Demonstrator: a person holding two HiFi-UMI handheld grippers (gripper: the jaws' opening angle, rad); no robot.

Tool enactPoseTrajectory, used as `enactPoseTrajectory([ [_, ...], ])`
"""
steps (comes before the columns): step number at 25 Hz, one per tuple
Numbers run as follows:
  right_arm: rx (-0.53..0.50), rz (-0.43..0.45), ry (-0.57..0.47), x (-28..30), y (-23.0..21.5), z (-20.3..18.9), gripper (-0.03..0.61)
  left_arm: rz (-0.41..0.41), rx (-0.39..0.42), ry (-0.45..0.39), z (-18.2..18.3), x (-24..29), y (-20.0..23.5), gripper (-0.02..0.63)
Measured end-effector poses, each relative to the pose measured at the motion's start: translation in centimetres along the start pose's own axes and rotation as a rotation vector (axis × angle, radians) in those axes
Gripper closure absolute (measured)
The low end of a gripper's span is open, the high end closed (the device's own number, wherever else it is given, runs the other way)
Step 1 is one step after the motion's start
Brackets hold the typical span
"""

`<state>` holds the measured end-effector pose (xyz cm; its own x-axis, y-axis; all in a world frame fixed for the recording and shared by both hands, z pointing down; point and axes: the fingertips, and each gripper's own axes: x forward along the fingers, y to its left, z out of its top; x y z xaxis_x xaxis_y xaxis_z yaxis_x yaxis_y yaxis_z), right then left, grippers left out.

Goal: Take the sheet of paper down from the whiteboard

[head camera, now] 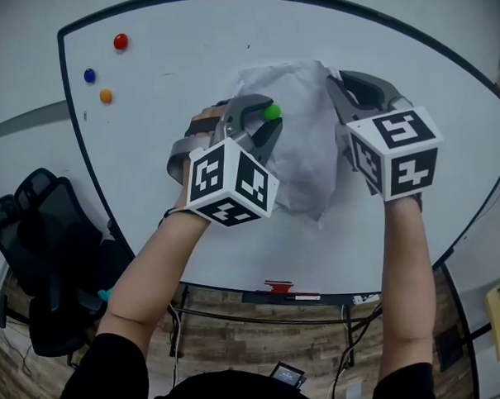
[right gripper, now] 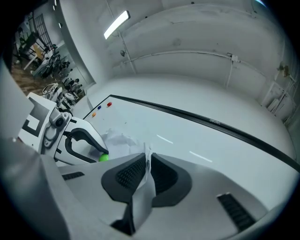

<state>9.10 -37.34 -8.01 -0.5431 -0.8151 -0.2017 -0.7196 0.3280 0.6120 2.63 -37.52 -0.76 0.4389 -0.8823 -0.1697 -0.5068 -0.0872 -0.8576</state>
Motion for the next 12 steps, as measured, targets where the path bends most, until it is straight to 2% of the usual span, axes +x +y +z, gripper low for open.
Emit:
enactPoseTrajectory([
  [6,0.002,-0.006,-0.003,0.1,0.0,0.3,0.551,-0.017,-0.017,-0.019,0.1,-0.2,0.2,0.482],
  [12,0.01,0.005,0.005,-0.1,0.3,-0.3,0.557,-0.021,-0.041,-0.075,1.6,-1.8,1.1,0.483],
])
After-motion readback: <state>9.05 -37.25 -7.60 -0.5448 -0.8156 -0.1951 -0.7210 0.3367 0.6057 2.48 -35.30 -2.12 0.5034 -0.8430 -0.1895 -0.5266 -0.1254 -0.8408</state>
